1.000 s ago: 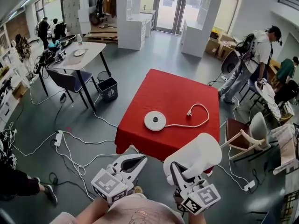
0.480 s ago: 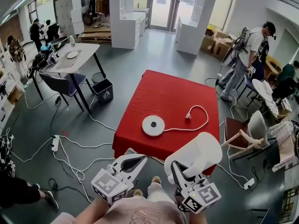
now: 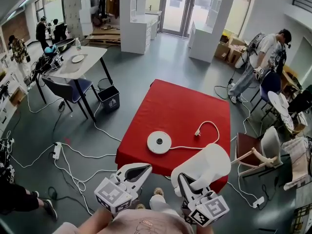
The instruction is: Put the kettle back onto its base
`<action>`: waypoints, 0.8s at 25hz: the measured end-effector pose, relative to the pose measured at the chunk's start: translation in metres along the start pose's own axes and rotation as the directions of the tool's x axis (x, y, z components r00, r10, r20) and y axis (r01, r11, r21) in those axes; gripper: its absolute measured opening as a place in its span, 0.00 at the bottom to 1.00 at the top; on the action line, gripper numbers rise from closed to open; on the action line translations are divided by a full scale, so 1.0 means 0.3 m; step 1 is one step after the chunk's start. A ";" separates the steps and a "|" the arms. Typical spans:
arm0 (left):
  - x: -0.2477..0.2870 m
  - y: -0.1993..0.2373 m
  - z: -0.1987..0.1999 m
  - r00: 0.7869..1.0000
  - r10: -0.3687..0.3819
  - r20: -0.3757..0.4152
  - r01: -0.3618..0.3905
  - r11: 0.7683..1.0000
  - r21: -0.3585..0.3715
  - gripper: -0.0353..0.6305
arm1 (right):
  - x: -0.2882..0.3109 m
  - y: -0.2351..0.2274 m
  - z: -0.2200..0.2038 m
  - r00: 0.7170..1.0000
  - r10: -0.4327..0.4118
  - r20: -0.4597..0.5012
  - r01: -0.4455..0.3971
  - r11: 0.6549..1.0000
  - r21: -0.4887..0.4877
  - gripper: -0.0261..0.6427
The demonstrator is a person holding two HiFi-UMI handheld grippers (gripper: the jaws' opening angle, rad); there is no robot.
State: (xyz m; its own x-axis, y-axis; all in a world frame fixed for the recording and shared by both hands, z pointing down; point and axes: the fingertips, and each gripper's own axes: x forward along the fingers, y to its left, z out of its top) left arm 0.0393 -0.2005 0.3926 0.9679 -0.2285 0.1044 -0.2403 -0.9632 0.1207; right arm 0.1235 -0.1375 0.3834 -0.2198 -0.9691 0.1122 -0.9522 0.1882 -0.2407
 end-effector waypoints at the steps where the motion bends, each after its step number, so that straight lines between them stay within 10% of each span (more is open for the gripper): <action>1: 0.014 0.006 0.002 1.000 0.002 0.000 -0.002 1.000 -0.001 0.04 | 0.007 -0.016 0.002 1.000 0.003 -0.002 -0.003 1.000 0.000 0.08; 20: 0.179 0.099 0.003 0.998 0.054 -0.010 -0.054 0.998 -0.026 0.04 | 0.203 -0.187 0.058 0.994 0.107 -0.017 -0.108 0.994 -0.023 0.08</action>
State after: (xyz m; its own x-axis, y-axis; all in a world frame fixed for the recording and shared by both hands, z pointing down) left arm 0.0843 -0.2415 0.4010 0.9528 -0.2788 0.1205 -0.2944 -0.9452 0.1409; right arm 0.1673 -0.2098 0.3872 -0.3245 -0.9403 0.1024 -0.9276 0.2951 -0.2291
